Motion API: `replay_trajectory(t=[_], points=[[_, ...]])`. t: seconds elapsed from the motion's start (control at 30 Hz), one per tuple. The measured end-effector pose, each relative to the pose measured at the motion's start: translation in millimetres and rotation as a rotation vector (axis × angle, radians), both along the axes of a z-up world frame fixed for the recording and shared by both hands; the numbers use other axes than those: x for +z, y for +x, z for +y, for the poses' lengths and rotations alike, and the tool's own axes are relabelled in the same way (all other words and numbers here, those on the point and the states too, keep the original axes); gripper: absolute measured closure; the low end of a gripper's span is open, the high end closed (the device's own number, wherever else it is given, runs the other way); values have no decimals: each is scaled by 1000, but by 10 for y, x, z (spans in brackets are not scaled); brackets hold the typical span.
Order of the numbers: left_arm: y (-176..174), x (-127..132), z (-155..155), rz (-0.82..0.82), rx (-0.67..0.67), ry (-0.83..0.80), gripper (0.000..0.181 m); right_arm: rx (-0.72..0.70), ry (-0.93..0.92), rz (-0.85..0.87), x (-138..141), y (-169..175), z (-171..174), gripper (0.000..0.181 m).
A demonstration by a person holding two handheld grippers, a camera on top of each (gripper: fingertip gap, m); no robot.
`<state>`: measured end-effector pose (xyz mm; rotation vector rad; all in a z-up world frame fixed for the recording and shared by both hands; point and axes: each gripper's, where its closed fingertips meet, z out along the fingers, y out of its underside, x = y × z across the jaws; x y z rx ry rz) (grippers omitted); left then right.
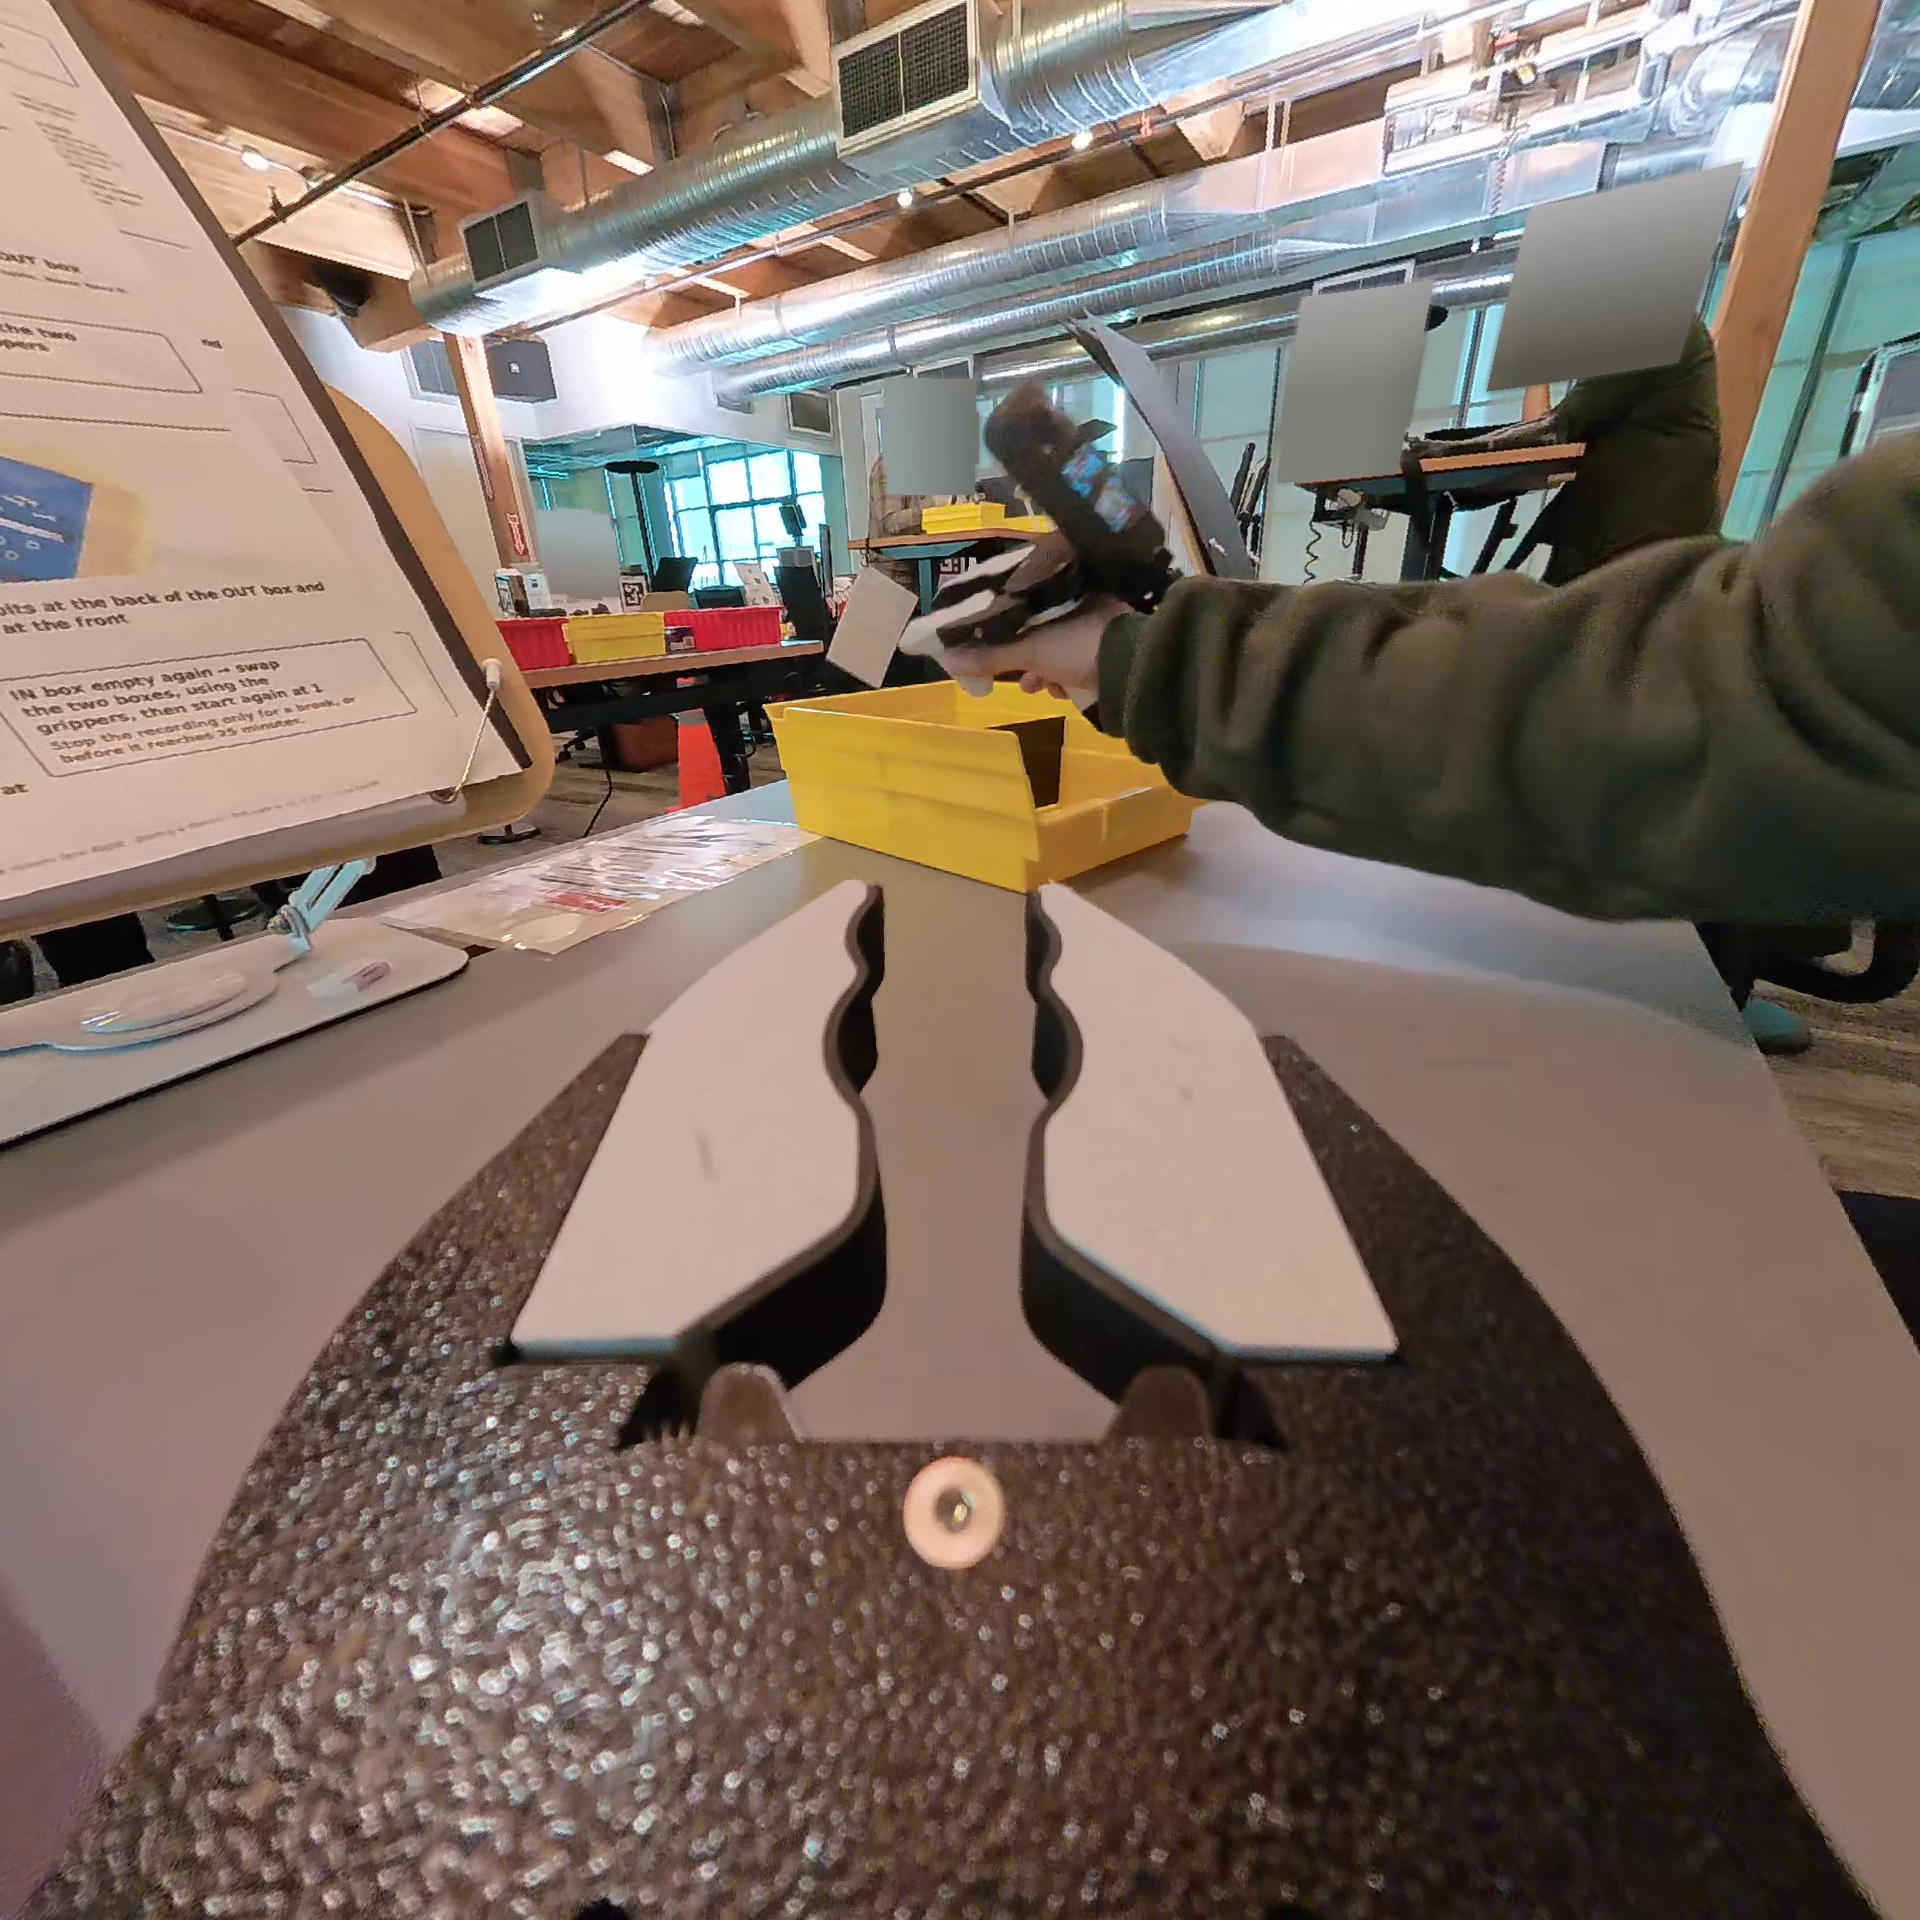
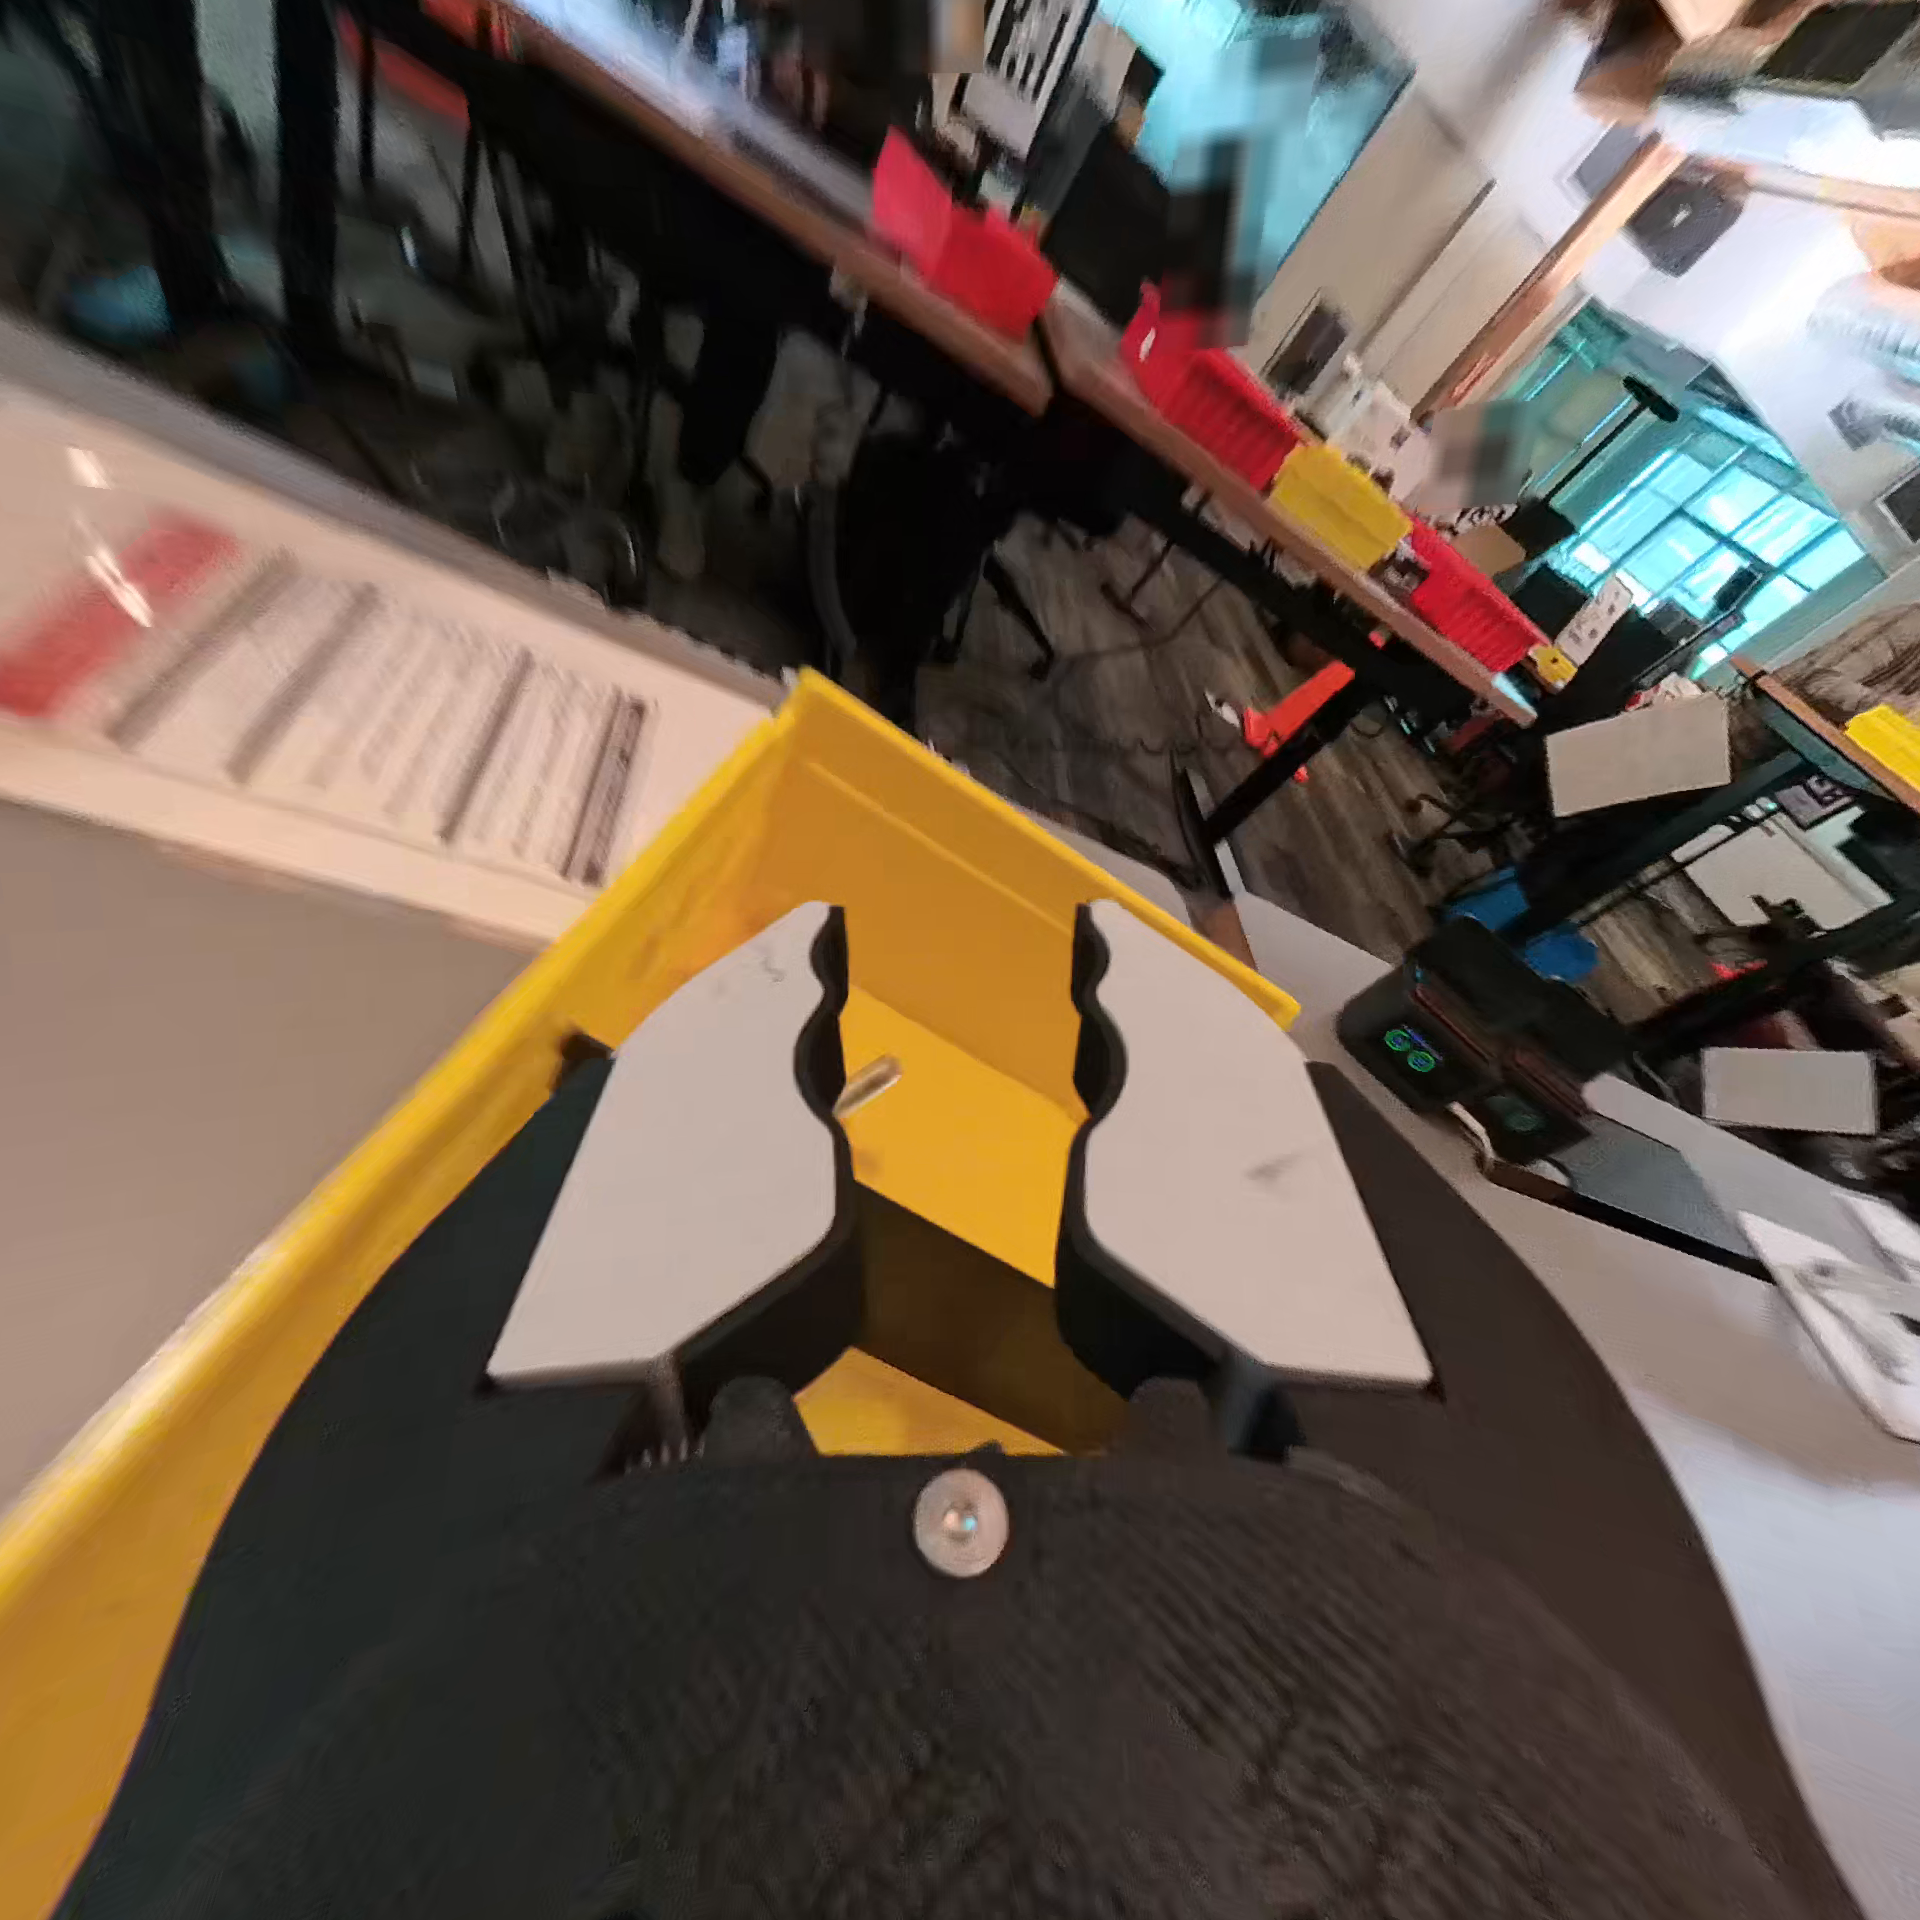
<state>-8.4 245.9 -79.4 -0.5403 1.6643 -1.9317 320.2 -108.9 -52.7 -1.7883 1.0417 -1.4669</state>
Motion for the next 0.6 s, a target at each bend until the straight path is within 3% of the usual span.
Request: replay_trajectory(t=[0.13, 0.2, 0.3, 0.4, 0.47, 0.53, 0.6], points=[[54, 6, 83, 40, 30, -33, 158, 181, 188, -131, 303, -560, 681, 135], [72, 63, 150, 59, 55, -55, 160, 378, 323, -132, 308, -964, 1244, 138], [-15, 271, 314, 10, 67, -3, 164, 722, 515, -37, 98, -1591, 2057, 144], [6, 375, 786, -4, 192, 209, 164, 901, 601, -11, -155, -1982, 2463, 140], [94, 373, 1151, 12, 248, 376, 163, 932, 597, 7, -261, -2098, 2574, 138], [228, 243, 1432, -29, 235, 637, 168, 990, 572, 17, -330, -2204, 2667, 134], [409, 88, 1620, -170, 213, 916, 156, 1008, 569, 63, -440, -2237, 2717, 129]])
